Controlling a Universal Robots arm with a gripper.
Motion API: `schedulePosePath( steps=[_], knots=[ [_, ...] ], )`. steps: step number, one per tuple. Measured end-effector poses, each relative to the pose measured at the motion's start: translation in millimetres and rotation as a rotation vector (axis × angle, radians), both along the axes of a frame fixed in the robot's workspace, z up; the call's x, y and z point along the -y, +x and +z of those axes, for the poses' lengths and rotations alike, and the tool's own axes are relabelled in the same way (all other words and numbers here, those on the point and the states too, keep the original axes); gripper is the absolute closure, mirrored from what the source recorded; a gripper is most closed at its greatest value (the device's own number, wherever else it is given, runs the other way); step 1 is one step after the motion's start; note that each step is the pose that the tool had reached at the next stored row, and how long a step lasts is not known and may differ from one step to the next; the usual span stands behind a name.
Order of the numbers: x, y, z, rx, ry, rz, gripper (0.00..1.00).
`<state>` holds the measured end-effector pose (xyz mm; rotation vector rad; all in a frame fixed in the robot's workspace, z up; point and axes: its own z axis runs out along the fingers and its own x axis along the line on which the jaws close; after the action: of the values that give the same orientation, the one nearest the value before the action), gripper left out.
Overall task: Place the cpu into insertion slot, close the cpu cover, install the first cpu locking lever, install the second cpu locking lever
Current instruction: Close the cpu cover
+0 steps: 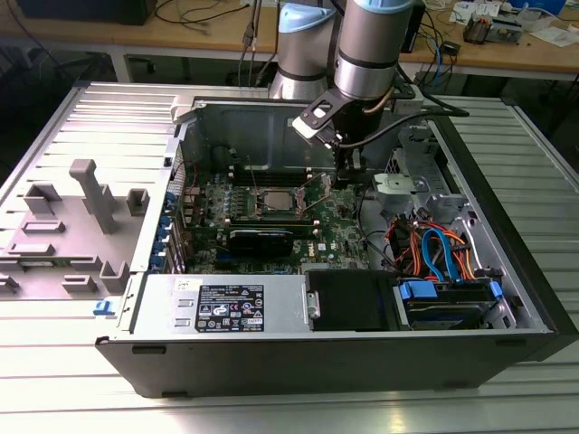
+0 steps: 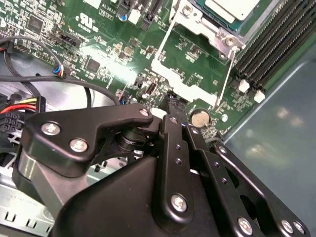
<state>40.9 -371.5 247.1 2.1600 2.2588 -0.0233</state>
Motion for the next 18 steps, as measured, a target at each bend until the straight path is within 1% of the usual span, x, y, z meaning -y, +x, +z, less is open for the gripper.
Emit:
schedulePosePath(
  steps=[1, 3, 12, 15, 17, 18],
  knots=[
    [0.3, 0.0, -0.2, -0.0022, 0.0001, 0.002, 0.89],
    [0.7, -0.1, -0.3, -0.0043, -0.0003, 0.005, 0.89],
    [0.9, -0.1, -0.3, -0.0043, -0.0001, 0.006, 0.89],
    [2.3, -0.1, -0.3, -0.0043, -0.0001, 0.006, 0.89],
    [4.3, -0.2, -0.5, -0.0043, 0.0, 0.006, 0.89],
    [4.4, -0.1, -0.6, -0.0043, 0.0, 0.006, 0.89]
  ],
)
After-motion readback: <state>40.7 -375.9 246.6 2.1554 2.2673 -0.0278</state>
